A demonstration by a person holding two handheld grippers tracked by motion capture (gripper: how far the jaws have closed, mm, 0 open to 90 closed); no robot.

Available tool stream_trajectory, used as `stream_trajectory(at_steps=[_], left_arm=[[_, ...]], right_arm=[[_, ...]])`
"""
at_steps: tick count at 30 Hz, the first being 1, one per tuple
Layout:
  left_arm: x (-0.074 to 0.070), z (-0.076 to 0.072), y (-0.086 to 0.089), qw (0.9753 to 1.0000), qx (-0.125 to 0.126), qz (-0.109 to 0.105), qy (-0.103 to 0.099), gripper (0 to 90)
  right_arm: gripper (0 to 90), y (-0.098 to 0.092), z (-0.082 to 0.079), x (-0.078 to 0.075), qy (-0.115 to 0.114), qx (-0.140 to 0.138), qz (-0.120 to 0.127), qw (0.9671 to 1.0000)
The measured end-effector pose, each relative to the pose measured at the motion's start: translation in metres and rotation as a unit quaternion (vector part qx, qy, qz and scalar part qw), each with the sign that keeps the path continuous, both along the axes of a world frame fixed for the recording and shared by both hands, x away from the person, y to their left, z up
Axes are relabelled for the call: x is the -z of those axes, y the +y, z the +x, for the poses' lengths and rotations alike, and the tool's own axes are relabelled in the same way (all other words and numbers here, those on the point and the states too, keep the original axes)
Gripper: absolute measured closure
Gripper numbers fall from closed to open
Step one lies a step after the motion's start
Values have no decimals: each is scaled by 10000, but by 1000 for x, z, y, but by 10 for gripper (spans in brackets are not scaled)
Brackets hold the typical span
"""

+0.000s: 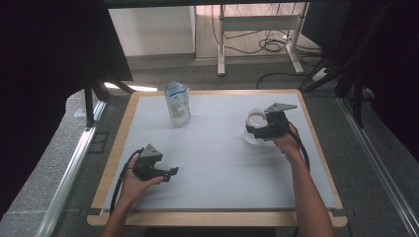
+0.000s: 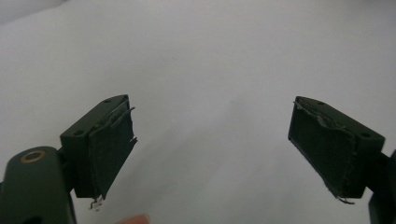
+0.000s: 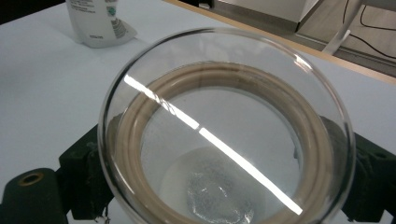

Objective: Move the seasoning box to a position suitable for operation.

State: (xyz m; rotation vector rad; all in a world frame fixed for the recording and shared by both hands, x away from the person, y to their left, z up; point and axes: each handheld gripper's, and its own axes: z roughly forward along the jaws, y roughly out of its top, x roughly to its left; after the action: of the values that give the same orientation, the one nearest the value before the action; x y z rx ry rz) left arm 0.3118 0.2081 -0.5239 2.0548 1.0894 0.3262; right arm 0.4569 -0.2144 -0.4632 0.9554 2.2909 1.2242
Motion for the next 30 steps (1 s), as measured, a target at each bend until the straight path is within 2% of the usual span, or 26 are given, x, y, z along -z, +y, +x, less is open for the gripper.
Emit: stream_trajectory(at_steps=[8, 15, 30], left_arm=[[2, 1, 1, 10000, 15, -36, 53, 141], [1, 1, 1, 10000, 15, -70, 55, 141], [3, 2, 0, 9999, 28, -42, 92, 141]], right_arm=[[109, -3, -16, -7, -57, -257, 47, 9996], [109, -2, -31, -8, 0, -424, 38, 9991], [109, 11, -53, 13, 233, -697, -73, 9973]])
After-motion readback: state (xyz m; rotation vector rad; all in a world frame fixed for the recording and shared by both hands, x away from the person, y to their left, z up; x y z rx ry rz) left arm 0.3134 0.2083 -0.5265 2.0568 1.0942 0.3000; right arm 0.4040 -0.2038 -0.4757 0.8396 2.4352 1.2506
